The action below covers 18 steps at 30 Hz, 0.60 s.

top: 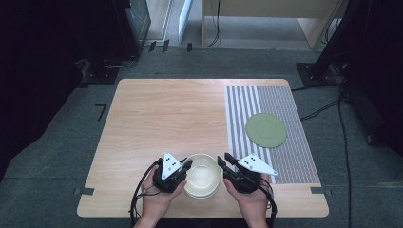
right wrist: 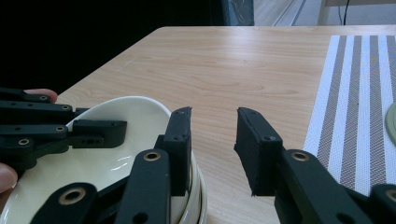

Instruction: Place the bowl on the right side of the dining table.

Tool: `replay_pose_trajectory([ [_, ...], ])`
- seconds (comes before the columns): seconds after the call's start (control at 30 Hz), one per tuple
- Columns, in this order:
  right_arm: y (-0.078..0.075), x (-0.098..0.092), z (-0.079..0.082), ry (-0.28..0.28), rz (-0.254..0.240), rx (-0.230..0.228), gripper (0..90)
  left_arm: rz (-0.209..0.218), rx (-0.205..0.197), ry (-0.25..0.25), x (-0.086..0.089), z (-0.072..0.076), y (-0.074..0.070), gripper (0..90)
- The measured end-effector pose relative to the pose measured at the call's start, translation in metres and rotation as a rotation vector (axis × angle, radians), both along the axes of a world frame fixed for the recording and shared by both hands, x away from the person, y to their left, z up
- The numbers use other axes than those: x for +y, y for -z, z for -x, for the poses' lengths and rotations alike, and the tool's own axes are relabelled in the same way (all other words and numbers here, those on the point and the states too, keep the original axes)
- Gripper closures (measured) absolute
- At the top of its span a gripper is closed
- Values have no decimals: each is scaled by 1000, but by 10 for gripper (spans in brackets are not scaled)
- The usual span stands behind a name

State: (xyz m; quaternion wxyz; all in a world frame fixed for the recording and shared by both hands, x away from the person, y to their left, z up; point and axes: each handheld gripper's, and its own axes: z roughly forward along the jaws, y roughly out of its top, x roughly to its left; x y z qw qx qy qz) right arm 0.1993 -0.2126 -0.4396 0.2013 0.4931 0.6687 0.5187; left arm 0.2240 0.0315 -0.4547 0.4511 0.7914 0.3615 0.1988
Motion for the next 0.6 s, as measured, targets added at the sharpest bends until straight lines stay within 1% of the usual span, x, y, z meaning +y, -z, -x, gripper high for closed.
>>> replay_pose_trajectory([
  [0.07,0,0,1,3,-1,1,645,2,-4,3,0,0,0,827],
  [0.1,0,0,1,1,-3,-2,637,5,-18,4,0,1,-2,829],
  [0.17,0,-1,1,-7,-12,2,625,11,-18,6,1,1,-3,832],
  [0.27,0,-1,1,-15,-20,8,620,17,-28,10,1,2,-3,832],
  [0.33,0,1,1,-22,-14,11,620,21,-35,16,1,3,-3,834],
  [0.37,0,2,1,-31,-8,19,618,20,-47,20,0,4,-4,834],
  [0.43,1,3,1,-35,-2,23,619,26,-50,24,0,4,-4,834],
  [0.47,2,6,0,-39,11,47,619,27,-53,28,0,4,-4,835],
  [0.5,3,7,0,-41,15,56,619,28,-65,29,1,5,-4,835],
  [0.53,3,7,0,-41,15,56,619,28,-65,29,1,5,-4,837],
  [0.57,5,9,-1,-43,31,71,629,14,-98,18,2,5,-7,837],
  [0.6,5,9,-1,-43,31,71,629,14,-98,18,2,5,-7,837],
])
